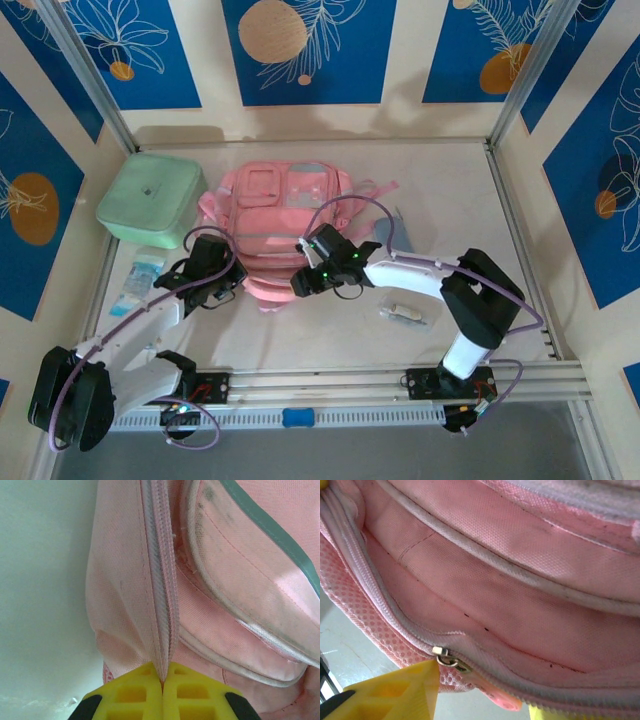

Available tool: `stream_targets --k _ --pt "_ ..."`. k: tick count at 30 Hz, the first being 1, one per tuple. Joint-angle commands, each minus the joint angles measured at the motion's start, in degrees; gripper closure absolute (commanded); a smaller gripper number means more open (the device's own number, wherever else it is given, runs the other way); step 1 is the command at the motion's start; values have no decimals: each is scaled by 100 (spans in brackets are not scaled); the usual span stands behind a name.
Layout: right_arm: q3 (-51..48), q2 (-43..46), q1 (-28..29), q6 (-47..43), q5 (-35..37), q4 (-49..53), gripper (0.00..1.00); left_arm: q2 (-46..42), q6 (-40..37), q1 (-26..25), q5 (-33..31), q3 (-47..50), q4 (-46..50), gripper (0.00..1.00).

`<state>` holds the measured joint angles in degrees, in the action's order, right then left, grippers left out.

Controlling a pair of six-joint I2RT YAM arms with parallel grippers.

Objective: Pack the student bag

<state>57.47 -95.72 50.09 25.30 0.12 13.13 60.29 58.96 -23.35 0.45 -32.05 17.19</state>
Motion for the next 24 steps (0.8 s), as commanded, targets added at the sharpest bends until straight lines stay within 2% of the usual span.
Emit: stream_targets --k 1,8,11,18,24 --pt "232 -82 155 -163 -175 -81 57 -12 -116 41 189 -114 -329 100" --pt "238 -103 210 -267 -89 31 80 2 -129 41 174 -94 -341 100" --pt "216 -68 272 -300 -108 37 83 35 -122 41 197 -78 -376 100" --pt "370 -136 333 -289 263 384 97 66 -143 41 195 -115 -359 100" --pt "208 223 467 -182 849 872 100 40 -404 85 -81 -306 40 100"
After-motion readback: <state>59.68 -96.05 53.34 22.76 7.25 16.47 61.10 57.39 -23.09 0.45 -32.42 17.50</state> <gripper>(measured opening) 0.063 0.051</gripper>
